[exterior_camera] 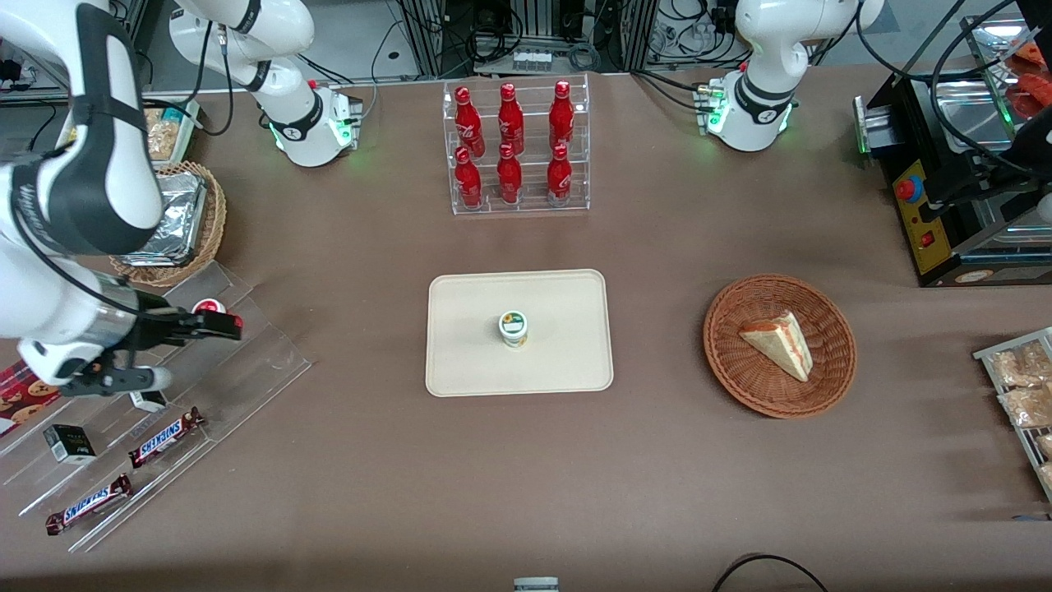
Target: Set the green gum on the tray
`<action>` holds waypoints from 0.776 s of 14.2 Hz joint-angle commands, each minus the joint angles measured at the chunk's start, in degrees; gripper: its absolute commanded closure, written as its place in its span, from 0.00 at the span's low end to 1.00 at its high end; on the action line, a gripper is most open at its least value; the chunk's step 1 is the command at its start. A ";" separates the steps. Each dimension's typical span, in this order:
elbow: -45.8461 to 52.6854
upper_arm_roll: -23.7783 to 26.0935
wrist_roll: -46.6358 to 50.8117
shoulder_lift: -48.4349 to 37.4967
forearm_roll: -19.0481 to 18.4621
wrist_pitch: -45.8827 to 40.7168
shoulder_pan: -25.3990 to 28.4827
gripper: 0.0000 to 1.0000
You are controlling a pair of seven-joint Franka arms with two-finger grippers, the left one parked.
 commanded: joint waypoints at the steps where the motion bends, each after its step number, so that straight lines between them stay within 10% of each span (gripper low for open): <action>1: -6.03 1.23 -1.13 -6.45 -2.69 1.73 -2.16 0.00; 11: -7.45 4.49 -3.42 -13.49 -7.27 -7.93 -7.27 0.00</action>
